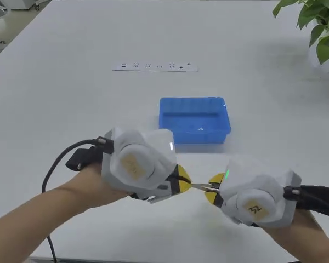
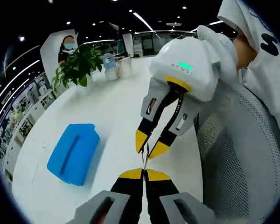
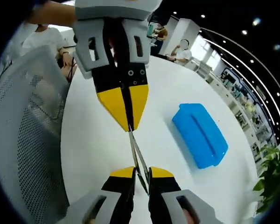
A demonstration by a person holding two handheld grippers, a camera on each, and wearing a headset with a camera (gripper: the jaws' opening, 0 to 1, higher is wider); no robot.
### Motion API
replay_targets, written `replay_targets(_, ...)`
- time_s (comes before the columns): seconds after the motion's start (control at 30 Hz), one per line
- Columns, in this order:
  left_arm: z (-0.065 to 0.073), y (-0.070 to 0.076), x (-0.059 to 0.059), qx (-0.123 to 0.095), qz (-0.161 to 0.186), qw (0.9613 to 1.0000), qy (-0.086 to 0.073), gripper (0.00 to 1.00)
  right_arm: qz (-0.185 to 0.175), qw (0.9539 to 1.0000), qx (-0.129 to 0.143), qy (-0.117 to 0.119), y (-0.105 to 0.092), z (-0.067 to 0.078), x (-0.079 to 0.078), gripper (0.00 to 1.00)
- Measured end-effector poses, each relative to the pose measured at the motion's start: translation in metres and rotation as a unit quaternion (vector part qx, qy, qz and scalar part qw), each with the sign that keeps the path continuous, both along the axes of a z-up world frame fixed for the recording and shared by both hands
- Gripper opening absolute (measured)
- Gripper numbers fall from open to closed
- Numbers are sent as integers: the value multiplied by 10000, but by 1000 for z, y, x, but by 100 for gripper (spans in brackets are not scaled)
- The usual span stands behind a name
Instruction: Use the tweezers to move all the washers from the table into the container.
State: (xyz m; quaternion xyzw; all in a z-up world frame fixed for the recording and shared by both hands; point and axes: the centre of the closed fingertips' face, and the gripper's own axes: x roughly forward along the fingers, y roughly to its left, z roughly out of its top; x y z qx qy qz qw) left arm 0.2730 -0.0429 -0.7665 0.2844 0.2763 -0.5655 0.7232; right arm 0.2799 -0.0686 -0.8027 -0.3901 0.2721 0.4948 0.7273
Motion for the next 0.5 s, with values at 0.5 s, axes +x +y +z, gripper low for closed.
replay_targets(0.5,-54,16,-9,550,-258,9975,350,0,523,9976,-421,165,4,-27,-11,6)
